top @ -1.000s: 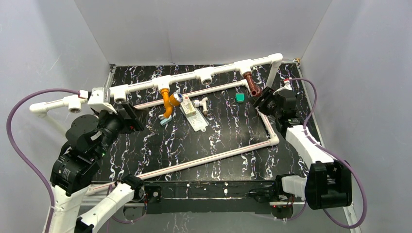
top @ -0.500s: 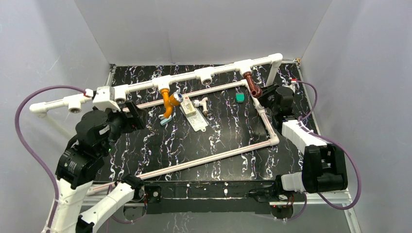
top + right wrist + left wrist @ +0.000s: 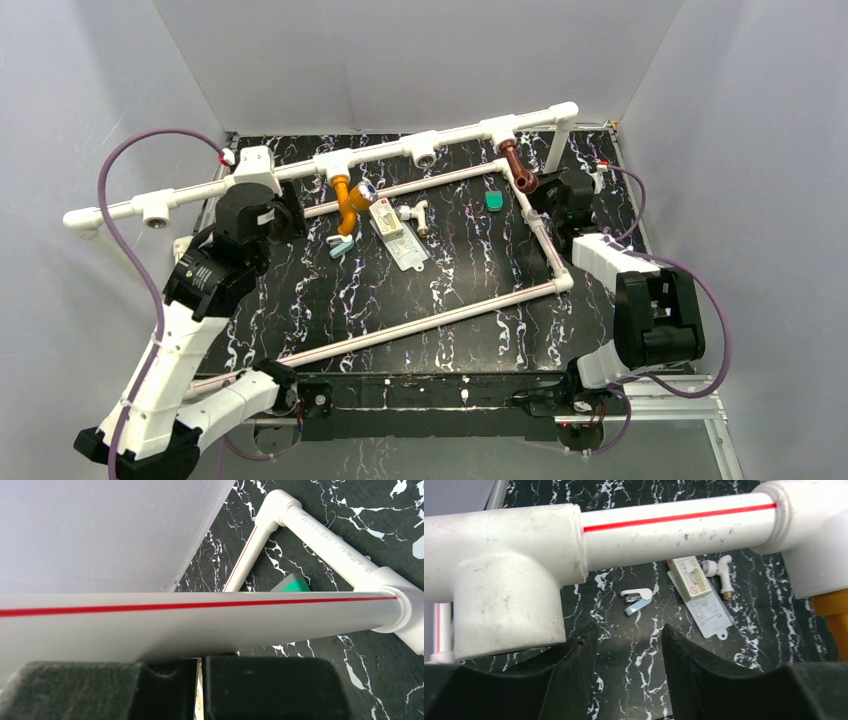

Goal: Install the water faucets

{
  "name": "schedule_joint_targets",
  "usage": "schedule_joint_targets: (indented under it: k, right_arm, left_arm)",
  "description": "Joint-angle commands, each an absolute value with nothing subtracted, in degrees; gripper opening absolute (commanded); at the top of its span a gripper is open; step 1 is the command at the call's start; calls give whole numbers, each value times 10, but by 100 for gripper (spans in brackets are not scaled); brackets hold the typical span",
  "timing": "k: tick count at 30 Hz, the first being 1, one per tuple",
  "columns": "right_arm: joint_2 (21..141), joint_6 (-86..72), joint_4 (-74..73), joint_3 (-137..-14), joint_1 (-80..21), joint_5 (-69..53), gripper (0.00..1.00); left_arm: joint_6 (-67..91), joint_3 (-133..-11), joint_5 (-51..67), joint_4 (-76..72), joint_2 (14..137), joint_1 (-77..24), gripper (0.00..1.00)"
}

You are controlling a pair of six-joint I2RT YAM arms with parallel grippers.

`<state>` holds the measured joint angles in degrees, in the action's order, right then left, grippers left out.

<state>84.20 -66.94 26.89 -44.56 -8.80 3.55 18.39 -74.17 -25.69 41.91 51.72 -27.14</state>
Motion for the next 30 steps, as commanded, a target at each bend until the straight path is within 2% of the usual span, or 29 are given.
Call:
schedule_joint_targets:
  k: [1, 11, 16, 26, 30]
  right_arm:
    - [868, -689, 315, -486, -82, 86, 11]
    - [927, -710, 316, -537, -74, 137, 8]
    - [965, -748, 317, -564, -70, 170, 1]
    - [1029, -768, 323, -618, -56, 290, 1]
    - [1056, -765, 323, -644, -37, 301, 1]
  left_arm:
    - [143, -747, -338, 379, 544, -271, 43]
    - [101, -757, -390, 335, 596, -269, 24]
    - [87, -774, -385, 310, 628, -267, 21]
    - [73, -813, -353, 273, 695, -263, 19]
    - [66, -816, -344, 262, 718, -263, 19]
